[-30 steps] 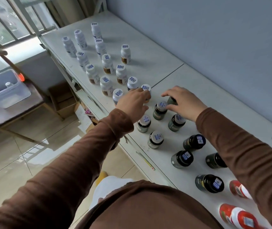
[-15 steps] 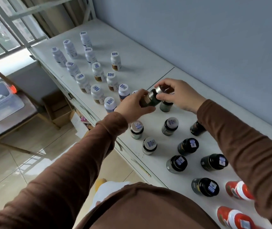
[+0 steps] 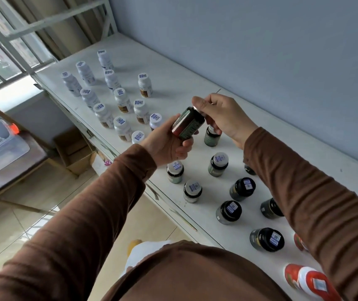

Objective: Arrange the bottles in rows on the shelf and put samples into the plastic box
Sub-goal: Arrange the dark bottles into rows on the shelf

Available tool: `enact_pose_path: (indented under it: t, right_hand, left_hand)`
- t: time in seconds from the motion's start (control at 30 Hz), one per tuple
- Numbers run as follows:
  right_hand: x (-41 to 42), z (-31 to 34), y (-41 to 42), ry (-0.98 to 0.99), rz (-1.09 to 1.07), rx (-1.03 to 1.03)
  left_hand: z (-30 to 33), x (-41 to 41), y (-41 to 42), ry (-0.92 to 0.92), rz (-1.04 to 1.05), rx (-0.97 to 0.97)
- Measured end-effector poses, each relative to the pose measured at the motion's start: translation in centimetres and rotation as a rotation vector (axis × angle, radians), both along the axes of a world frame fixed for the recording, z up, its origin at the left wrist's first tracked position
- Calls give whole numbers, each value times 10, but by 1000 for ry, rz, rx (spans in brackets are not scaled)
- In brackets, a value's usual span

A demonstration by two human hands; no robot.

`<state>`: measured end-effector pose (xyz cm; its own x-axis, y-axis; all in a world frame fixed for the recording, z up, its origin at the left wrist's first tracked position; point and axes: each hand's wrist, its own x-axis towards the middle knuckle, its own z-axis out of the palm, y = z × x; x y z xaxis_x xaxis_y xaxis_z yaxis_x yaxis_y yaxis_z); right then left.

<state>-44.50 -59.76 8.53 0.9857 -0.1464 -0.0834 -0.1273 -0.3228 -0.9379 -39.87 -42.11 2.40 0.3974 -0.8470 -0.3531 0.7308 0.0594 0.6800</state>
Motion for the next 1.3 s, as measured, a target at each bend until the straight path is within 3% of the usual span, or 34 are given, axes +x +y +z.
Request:
enact_pose_path:
  t: [0.2, 0.3, 0.5, 0.57, 0.77, 1.0, 1.3]
  right_hand:
    - [-1, -9, -14, -43, 16, -249]
    - [-3, -11, -16, -83, 74, -392]
    - [-4, -41, -9, -44, 278, -685]
    - [-5, -55, -4, 4, 352, -785]
    - [-6, -83, 5, 59, 433, -914]
    - [-6, -80, 6, 68, 418, -906]
    - [2, -53, -56, -44, 161, -886]
  left_hand:
    - [-1, -2, 1, -194, 146, 51]
    - [-2, -5, -3, -562, 203, 197]
    - [-13, -5, 2, -1288, 116, 754]
    - [-13, -5, 7, -1437, 110, 879]
    - [-9, -5, 13, -1569, 94, 988]
    - [-9, -3, 7, -1625, 103, 990]
    - [4, 18, -37, -1721, 13, 1017]
